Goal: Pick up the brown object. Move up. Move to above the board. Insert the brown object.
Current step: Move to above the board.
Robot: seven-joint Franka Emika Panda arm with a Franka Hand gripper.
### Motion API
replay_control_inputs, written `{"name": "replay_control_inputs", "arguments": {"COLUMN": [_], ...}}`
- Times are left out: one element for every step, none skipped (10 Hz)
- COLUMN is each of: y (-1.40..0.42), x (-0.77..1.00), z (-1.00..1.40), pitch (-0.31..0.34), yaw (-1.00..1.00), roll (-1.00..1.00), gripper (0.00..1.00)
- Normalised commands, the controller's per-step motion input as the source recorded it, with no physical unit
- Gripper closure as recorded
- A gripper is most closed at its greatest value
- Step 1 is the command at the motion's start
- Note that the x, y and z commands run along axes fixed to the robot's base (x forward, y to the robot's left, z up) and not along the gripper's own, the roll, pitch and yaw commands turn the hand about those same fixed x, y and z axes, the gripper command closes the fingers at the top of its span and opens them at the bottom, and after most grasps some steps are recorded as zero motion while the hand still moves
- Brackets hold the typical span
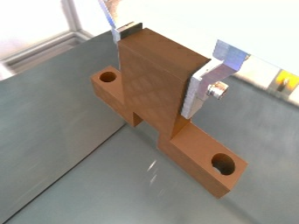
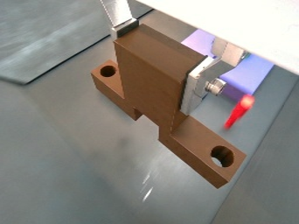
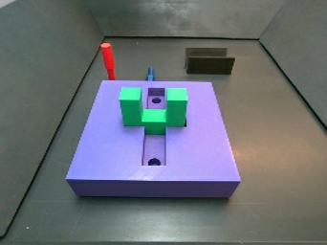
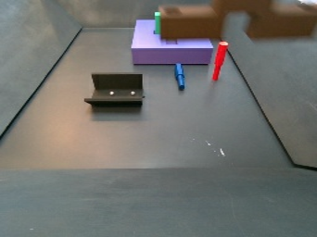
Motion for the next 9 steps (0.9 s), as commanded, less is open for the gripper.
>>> {"name": "replay_control_inputs", "arguments": {"y": [-1.4,-1.4,-1.4,-1.4,-1.4,-1.4,-1.4,-1.4,-1.4], "x": [0.17,0.17,0.17,0.17,0.17,0.17,0.18,0.19,0.22], "z": [0.13,0.13,0.13,0.14,0.14,0.15,0.16,0.16,0.16], "pitch": [0.085,0.001,0.0,0.006,0.02,0.034,0.066,0.089,0.123], "yaw": [0.01,0.01,0.0,0.01,0.01,0.01,0.01,0.0,0.0], "roll": [-0.01,-0.04,-0.02,-0.01,0.0,-0.01,0.0,-0.02,0.01], "gripper": [1.0,1.0,1.0,1.0,1.0,1.0,1.0,1.0,1.0]}}
